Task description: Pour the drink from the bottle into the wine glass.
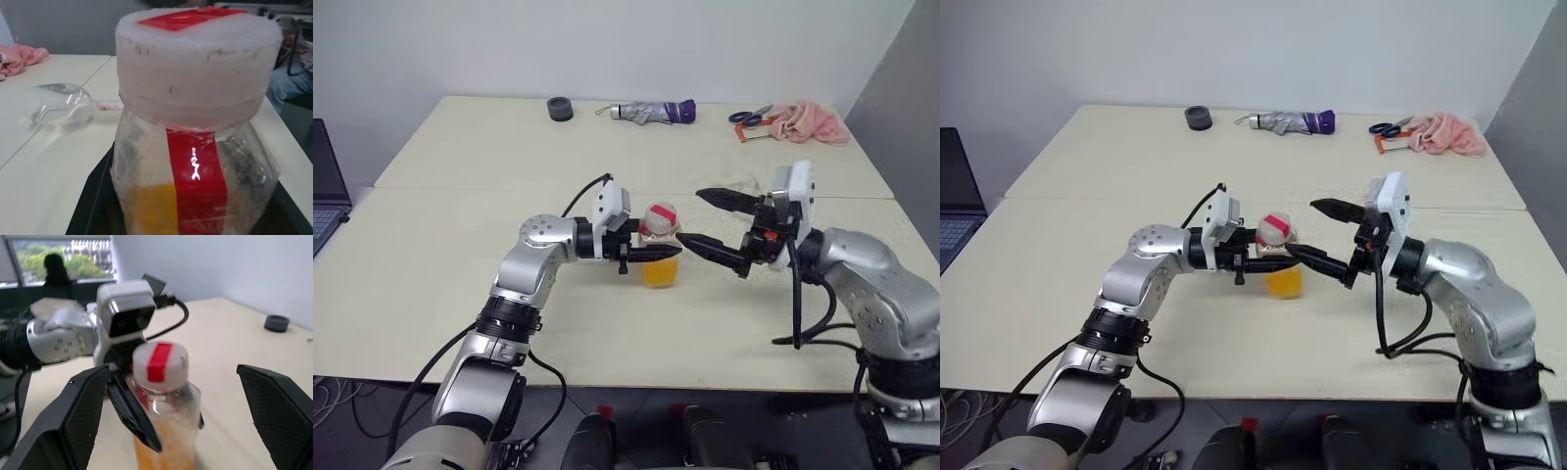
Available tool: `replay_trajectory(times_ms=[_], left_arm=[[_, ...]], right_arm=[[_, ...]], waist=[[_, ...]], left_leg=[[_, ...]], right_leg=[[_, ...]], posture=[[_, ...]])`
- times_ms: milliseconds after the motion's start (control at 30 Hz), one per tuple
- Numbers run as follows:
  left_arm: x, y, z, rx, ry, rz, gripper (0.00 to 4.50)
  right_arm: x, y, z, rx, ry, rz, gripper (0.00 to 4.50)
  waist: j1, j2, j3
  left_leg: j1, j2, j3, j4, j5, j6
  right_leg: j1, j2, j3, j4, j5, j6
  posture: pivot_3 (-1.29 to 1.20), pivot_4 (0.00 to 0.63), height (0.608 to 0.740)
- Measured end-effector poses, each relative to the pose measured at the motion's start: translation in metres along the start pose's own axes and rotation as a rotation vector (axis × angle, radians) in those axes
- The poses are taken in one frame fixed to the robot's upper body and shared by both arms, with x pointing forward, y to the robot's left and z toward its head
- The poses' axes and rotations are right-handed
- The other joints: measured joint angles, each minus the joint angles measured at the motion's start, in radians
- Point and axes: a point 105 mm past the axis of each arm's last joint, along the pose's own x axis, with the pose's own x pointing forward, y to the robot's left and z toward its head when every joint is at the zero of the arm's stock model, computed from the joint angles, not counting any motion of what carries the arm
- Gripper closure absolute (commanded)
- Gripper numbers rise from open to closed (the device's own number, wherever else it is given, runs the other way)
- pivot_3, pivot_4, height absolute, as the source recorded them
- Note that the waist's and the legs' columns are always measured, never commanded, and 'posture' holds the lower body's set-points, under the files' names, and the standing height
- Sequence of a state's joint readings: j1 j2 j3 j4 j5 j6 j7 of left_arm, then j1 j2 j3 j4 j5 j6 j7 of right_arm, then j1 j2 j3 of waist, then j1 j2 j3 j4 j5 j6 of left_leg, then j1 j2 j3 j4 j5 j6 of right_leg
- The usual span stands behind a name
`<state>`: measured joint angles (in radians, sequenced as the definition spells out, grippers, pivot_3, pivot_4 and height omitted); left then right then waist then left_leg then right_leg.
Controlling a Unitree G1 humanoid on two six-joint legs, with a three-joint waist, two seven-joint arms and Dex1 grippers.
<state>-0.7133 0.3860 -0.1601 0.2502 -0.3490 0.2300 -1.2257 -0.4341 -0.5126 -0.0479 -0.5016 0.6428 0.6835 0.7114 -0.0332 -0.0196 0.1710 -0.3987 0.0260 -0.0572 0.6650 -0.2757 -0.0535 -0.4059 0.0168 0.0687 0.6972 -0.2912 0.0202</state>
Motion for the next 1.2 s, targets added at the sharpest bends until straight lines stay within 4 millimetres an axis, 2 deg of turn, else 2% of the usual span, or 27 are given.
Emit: replay_trajectory(times_ms=[67,233,567,667,833,867,1067,1200], left_arm=[[0.0,0.001,-0.001,-0.006,0.0,0.005,2.67],[0.002,0.003,-0.007,-0.031,0.004,0.017,2.67],[0.004,0.008,-0.008,-0.005,0.021,0.01,2.67],[0.004,0.008,-0.008,0.006,0.026,0.009,2.67],[0.004,0.008,-0.008,0.016,0.032,0.009,2.67],[0.004,0.008,-0.008,0.018,0.033,0.01,2.67],[0.002,0.008,-0.009,0.024,0.043,0.005,2.67],[0.001,-0.004,-0.007,0.054,0.05,-0.092,2.68]], right_arm=[[0.003,0.0,-0.003,-0.015,0.012,-0.072,0.0],[0.026,0.006,-0.014,-0.035,0.006,-0.232,0.0],[0.045,0.016,-0.014,-0.029,-0.028,-0.255,0.0],[0.048,0.011,-0.02,-0.012,-0.015,-0.269,0.63],[0.049,0.01,-0.024,-0.025,-0.002,-0.265,2.4],[0.049,0.01,-0.024,-0.027,-0.003,-0.261,2.61],[0.05,0.011,-0.025,-0.036,-0.006,-0.218,2.6],[0.04,0.014,-0.021,-0.098,0.07,0.095,2.6]], waist=[[-0.001,0.0,0.0],[-0.001,0.0,0.0],[0.0,0.0,0.0],[0.0,0.0,0.0],[0.0,0.0,0.0],[0.0,0.0,0.0],[-0.001,0.0,0.0],[0.0,0.0,0.0]], left_leg=[[0.001,0.0,0.0,0.0,0.0,0.0],[0.001,0.0,0.0,0.0,0.0,0.0],[0.0,0.0,0.0,0.0,0.0,0.0],[0.001,0.0,0.0,0.0,0.0,0.0],[0.001,0.0,0.0,0.0,0.0,0.0],[0.001,0.0,0.0,0.0,0.0,0.0],[0.001,0.0,0.0,0.0,0.0,0.0],[0.001,-0.001,0.001,0.001,0.0,0.0]], right_leg=[[0.0,0.0,0.0,0.0,0.0,0.0],[0.0,0.005,0.0,0.001,0.0,0.0],[0.0,0.004,0.0,0.0,0.0,0.0],[0.0,0.004,0.0,0.0,0.0,0.0],[0.0,0.004,0.0,0.0,0.0,0.0],[0.0,0.004,0.0,0.0,0.0,0.0],[0.0,0.004,0.0,0.0,0.0,0.0],[0.0,0.003,0.0,0.0,0.0,0.0]], posture=[[0.0,0.15,0.74],[0.0,0.15,0.74],[0.0,0.15,0.74],[0.0,0.15,0.74],[0.0,0.15,0.74],[0.0,0.15,0.74],[0.0,0.15,0.74],[0.0,0.15,0.74]])
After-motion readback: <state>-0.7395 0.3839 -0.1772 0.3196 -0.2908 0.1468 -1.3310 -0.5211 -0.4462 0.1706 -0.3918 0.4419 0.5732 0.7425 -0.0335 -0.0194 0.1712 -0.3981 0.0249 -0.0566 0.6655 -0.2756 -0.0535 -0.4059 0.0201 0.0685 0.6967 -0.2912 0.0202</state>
